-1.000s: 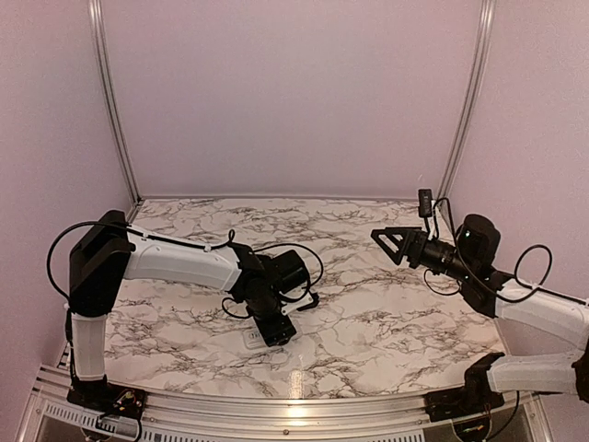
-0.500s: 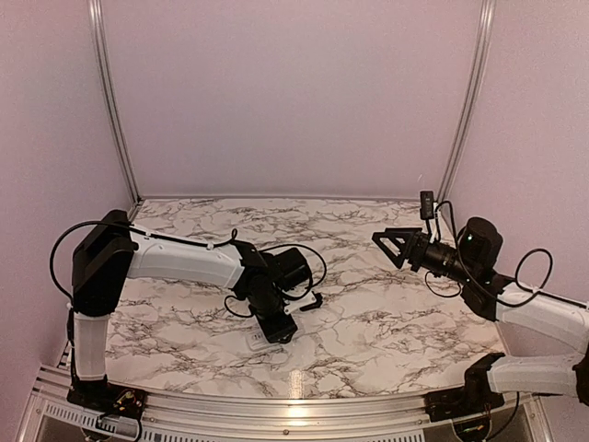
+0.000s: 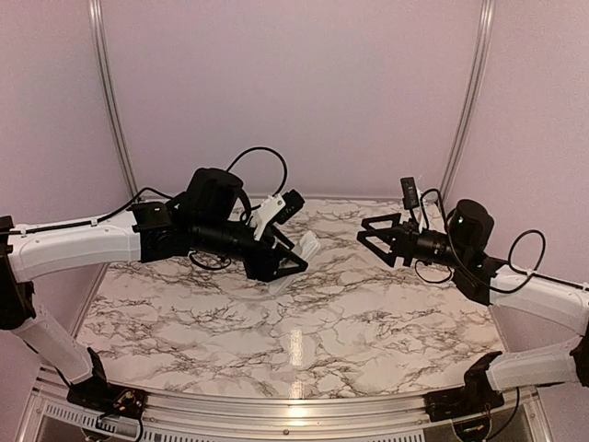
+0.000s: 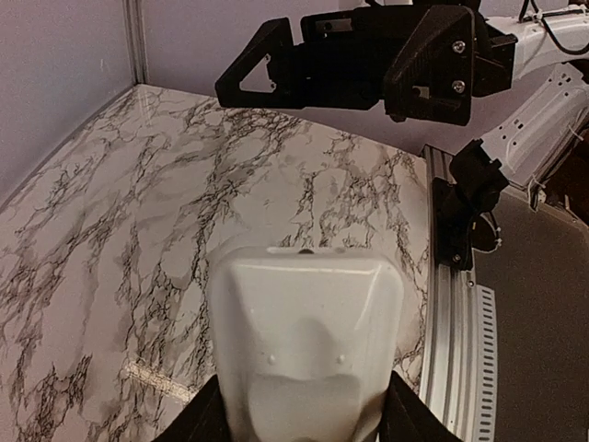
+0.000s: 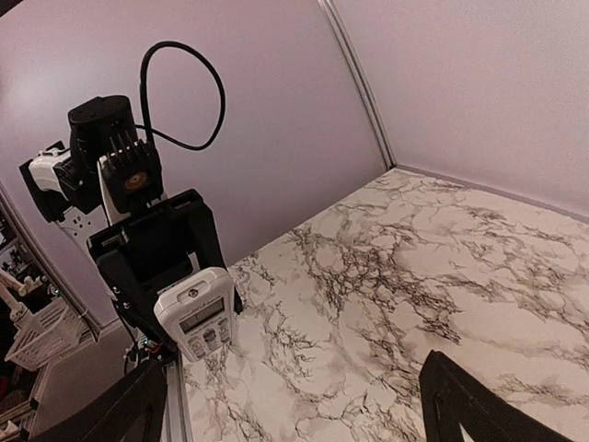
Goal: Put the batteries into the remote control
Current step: Pass from the left arm to the right
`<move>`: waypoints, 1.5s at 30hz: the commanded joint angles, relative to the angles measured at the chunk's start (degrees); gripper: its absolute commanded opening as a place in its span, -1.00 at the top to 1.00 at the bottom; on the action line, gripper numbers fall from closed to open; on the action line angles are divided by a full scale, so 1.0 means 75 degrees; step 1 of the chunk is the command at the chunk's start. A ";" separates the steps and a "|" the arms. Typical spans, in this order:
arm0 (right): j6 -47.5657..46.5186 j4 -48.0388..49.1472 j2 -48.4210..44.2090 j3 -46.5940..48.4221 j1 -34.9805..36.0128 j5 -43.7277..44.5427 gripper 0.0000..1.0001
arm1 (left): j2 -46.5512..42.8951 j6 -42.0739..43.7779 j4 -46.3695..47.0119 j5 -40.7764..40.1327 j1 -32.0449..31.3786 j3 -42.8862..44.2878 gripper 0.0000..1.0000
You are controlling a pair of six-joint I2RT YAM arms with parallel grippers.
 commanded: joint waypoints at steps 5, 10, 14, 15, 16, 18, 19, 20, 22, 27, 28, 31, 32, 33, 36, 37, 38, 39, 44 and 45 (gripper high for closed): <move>-0.0502 0.0769 0.0731 0.1500 0.1537 -0.1199 -0.80 | -0.1103 -0.0671 0.2910 0.1917 -0.0005 -0.1219 0.33; -0.1077 0.0093 0.0906 0.2112 0.2348 -0.1176 -0.78 | -0.1597 -0.0903 0.3847 0.2305 -0.0005 -0.1739 0.33; -0.1155 -0.0102 0.1152 0.2471 0.2627 -0.1051 -0.77 | -0.1702 -0.0985 0.4142 0.2325 -0.0005 -0.1908 0.36; -0.1155 -0.0105 0.1230 0.2554 0.2685 -0.1037 -0.77 | -0.1697 -0.1006 0.4224 0.2338 -0.0005 -0.1945 0.36; -0.1168 -0.0151 0.1320 0.2644 0.2737 -0.0991 -0.77 | -0.1697 -0.1017 0.4311 0.2338 -0.0005 -0.1988 0.36; -0.1200 -0.0285 0.1500 0.2837 0.2823 -0.0896 -0.75 | -0.1705 -0.1066 0.4392 0.2288 -0.0005 -0.2039 0.36; -0.1178 -0.0279 0.1573 0.2883 0.2859 -0.0877 -0.73 | -0.1708 -0.1072 0.4432 0.2228 -0.0005 -0.2055 0.37; -0.1142 -0.0227 0.1625 0.2922 0.2891 -0.0858 -0.72 | -0.1714 -0.1080 0.4464 0.2181 -0.0008 -0.2078 0.37; -0.1025 -0.0118 0.1709 0.2970 0.2944 -0.0827 -0.69 | -0.1721 -0.1077 0.4515 0.2133 -0.0006 -0.2116 0.37; -0.0878 0.0040 0.1888 0.3096 0.3058 -0.0815 -0.60 | -0.1755 -0.1086 0.4589 0.1947 -0.0006 -0.2207 0.37; -0.0892 0.0010 0.1940 0.3122 0.3090 -0.0805 -0.58 | -0.1766 -0.1076 0.4609 0.1923 -0.0010 -0.2221 0.37; -0.0799 0.0131 0.2031 0.3131 0.3117 -0.0851 -0.51 | -0.1750 -0.1092 0.4637 0.1908 -0.0008 -0.2247 0.37; -0.0753 0.0187 0.2054 0.3134 0.3117 -0.0883 -0.48 | -0.1744 -0.1093 0.4643 0.1902 -0.0007 -0.2263 0.37; -0.0718 0.0246 0.2079 0.3140 0.3125 -0.0906 -0.44 | -0.1744 -0.1093 0.4648 0.1895 -0.0016 -0.2275 0.37; -0.0655 0.0276 0.2154 0.3165 0.3128 -0.0953 -0.23 | -0.1783 -0.1104 0.4638 0.1811 -0.0005 -0.2343 0.37; -0.0650 0.0274 0.2171 0.3172 0.3128 -0.0960 -0.15 | -0.1804 -0.1100 0.4637 0.1790 -0.0005 -0.2366 0.37; -0.0654 0.0280 0.2180 0.3161 0.3128 -0.0968 -0.06 | -0.1838 -0.1098 0.4637 0.1728 -0.0015 -0.2394 0.37; -0.0651 0.0281 0.2180 0.3155 0.3128 -0.0969 0.05 | -0.1862 -0.1117 0.4628 0.1683 -0.0009 -0.2418 0.37; -0.0797 -0.0008 0.2135 0.3204 0.3128 -0.0886 0.47 | -0.1960 -0.1146 0.4280 0.1249 -0.0005 -0.2490 0.03; -0.0855 -0.0129 0.2126 0.3226 0.3128 -0.0850 0.52 | -0.1982 -0.1159 0.4127 0.1137 0.0005 -0.2476 -0.17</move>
